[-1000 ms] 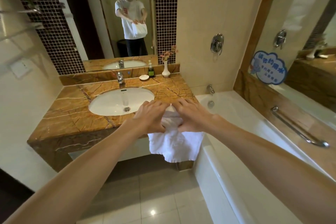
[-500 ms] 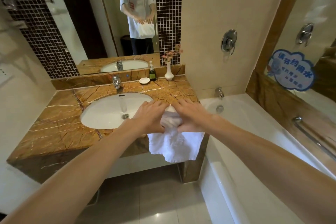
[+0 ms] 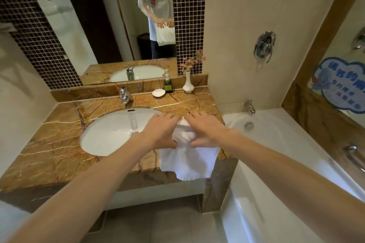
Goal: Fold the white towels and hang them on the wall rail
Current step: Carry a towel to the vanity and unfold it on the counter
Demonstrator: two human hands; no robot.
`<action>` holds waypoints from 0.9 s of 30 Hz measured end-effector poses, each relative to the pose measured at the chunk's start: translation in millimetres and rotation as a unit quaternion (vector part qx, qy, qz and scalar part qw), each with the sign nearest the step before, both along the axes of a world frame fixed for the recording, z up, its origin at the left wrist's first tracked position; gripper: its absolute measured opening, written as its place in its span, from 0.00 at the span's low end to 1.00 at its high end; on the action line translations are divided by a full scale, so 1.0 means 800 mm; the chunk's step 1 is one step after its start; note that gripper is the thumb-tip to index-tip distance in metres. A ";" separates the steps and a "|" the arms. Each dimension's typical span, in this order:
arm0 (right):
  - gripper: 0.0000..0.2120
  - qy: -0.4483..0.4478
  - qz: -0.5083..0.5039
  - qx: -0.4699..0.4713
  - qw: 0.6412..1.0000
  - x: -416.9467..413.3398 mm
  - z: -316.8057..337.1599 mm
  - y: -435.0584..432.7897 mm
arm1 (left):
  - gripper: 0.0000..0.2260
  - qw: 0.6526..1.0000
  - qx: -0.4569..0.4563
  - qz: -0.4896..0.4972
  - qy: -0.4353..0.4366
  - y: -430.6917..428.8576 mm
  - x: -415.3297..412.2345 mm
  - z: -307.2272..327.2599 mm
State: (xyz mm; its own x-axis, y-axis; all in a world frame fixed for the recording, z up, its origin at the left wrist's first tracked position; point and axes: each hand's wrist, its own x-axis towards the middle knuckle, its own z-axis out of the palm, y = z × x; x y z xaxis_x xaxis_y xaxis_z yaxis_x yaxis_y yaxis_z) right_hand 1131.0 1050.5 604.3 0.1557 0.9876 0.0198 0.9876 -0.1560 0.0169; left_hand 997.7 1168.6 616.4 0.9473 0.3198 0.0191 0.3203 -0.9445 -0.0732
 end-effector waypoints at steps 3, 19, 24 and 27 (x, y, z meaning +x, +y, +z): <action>0.32 0.018 0.008 -0.002 1.000 0.015 -0.004 0.024 | 0.38 1.000 0.001 0.005 -0.003 0.022 0.013 -0.004; 0.31 0.011 -0.009 -0.029 0.999 0.102 -0.027 0.172 | 0.38 0.999 -0.046 -0.012 0.003 0.178 0.105 -0.038; 0.33 0.015 -0.019 -0.042 0.999 0.119 -0.034 0.204 | 0.37 0.998 -0.055 -0.028 0.001 0.216 0.126 -0.048; 0.34 0.023 -0.028 -0.040 0.999 0.129 -0.037 0.217 | 0.37 0.998 -0.062 -0.033 0.003 0.230 0.137 -0.052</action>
